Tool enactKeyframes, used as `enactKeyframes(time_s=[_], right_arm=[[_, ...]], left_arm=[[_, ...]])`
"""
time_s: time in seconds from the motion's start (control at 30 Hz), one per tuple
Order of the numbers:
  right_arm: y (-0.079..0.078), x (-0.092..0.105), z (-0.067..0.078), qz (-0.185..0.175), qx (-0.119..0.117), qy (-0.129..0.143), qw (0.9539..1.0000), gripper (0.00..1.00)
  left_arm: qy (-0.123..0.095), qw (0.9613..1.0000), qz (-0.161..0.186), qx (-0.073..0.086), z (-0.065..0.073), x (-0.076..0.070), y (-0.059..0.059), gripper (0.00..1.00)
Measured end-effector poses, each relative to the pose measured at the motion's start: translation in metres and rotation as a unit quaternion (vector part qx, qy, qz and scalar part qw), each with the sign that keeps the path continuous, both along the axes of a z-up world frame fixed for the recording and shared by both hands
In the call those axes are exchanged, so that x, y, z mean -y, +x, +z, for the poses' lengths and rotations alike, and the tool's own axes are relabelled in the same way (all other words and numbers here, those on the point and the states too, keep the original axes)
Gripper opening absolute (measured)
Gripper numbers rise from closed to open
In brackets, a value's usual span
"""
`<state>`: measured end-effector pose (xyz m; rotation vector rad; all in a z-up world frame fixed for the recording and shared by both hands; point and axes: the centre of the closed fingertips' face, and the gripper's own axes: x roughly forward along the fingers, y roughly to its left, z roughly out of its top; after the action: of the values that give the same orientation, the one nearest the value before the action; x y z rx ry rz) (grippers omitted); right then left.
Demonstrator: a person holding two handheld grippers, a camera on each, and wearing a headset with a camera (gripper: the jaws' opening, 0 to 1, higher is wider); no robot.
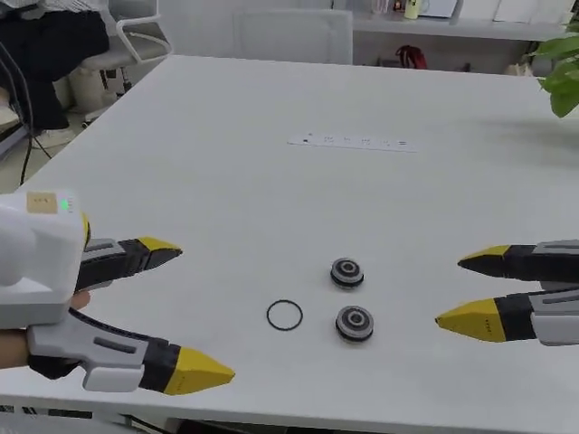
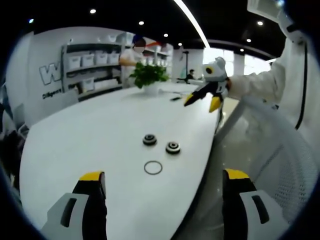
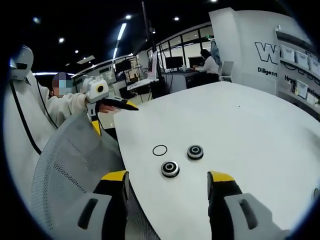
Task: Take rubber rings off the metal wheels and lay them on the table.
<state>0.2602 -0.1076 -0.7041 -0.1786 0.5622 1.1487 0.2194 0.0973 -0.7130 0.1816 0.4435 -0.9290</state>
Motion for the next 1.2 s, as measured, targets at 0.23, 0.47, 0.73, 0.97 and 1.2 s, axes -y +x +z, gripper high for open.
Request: enactKeyframes(time_s=[0.23,0.47,0.73,0.97,1.2], right_arm=[[0.0,0.008,-0.007,-0.008,-0.001,0.003,1.0,0.61],[-0.002,0.008,-0.011,-0.011,-0.004,0.007,0.9999,0.6],[0.0,0.01,-0.013,-0.018,0.001,0.02,0.9996,0.57],[0.002,0.013,-0.019,-0.022,-0.003,0.025,0.9994,0.55],[0.0,0.012,-0.021,-0.022,-0.003,0.034,0.9992,0.53]], left_arm=[[-0.001,1.0,-0.004,0.006,0.013,0.0,0.007,1.0],[-0.003,0.9997,-0.015,0.018,0.027,0.007,0.016,1.0],[0.009,0.9987,-0.046,0.02,0.026,0.028,0.021,0.99],[0.019,0.9971,-0.069,0.024,0.028,0.045,0.025,0.99],[0.032,0.9943,-0.098,0.027,0.028,0.06,0.028,0.98]])
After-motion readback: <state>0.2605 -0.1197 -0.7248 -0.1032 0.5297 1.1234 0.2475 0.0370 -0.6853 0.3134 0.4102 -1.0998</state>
